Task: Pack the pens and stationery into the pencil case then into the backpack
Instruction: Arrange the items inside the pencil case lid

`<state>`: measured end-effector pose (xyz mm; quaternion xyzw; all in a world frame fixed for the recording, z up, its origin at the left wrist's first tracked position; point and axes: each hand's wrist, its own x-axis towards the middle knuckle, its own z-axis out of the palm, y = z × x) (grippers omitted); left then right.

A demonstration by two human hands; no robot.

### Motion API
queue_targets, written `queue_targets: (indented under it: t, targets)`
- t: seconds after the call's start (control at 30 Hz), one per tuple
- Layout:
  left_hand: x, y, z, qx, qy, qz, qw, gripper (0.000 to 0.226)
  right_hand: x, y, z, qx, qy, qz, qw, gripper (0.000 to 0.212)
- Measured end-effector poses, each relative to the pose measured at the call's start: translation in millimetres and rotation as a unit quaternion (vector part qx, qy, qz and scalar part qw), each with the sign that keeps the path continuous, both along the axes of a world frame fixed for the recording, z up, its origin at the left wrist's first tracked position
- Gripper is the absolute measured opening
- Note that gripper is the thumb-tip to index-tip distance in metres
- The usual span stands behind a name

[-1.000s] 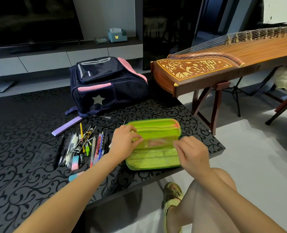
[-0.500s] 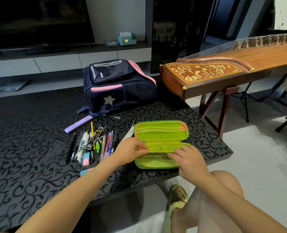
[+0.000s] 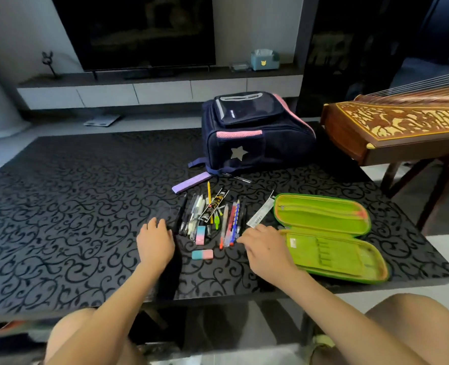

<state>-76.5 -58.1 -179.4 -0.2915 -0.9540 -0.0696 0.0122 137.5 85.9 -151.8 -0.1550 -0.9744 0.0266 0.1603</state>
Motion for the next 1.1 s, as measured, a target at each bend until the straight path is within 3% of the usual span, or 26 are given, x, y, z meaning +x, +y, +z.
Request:
queue_targets:
  t: [0.1,0.2,0.27,0.37,0.53,0.63,0.77,0.9,1.0,1.1]
  targets:
    - [-11,-14,-10,-0.065,-0.045,-0.082,0.994,0.049,-9,-6,-5,0.001,-0.021,0.005,1.000,0.020]
    - [-6,-33,-13,-0.050,-0.054,-0.122,0.990,0.050,-12,-7,-9,0.008,-0.024,0.011,1.000,0.020]
    - [-1,-48,-9,-0.004,0.005,-0.161,0.987,0.043,-12,-7,-9,0.012,-0.020,0.021,1.000,0.019]
    - [-15,-52,3,-0.013,0.077,-0.208,0.975,0.046,-17,-10,-11,0.022,-0.026,0.041,0.999,0.020]
    - [-56,3,6,-0.084,-0.044,-0.155,0.983,0.060,-24,-17,-7,0.023,-0.021,0.040,0.999,0.022]
    - [-44,8,-1,-0.041,-0.091,-0.131,0.986,0.042,-18,-16,-6,0.016,-0.016,0.023,0.999,0.022]
    - [-20,-36,-10,0.013,-0.055,-0.158,0.986,0.034,-9,-16,-11,-0.001,-0.015,0.006,1.000,0.020]
    - [9,-89,-12,0.007,-0.047,-0.180,0.982,0.063,-3,-20,-21,0.008,-0.018,0.020,1.000,0.023]
    - [31,-111,-8,-0.019,0.001,-0.291,0.957,0.077,2,-21,-26,0.001,-0.006,0.029,1.000,0.024]
    - [34,-112,-10,-0.069,0.103,-0.427,0.896,0.060,5,-22,-27,-0.003,-0.002,0.025,1.000,0.022]
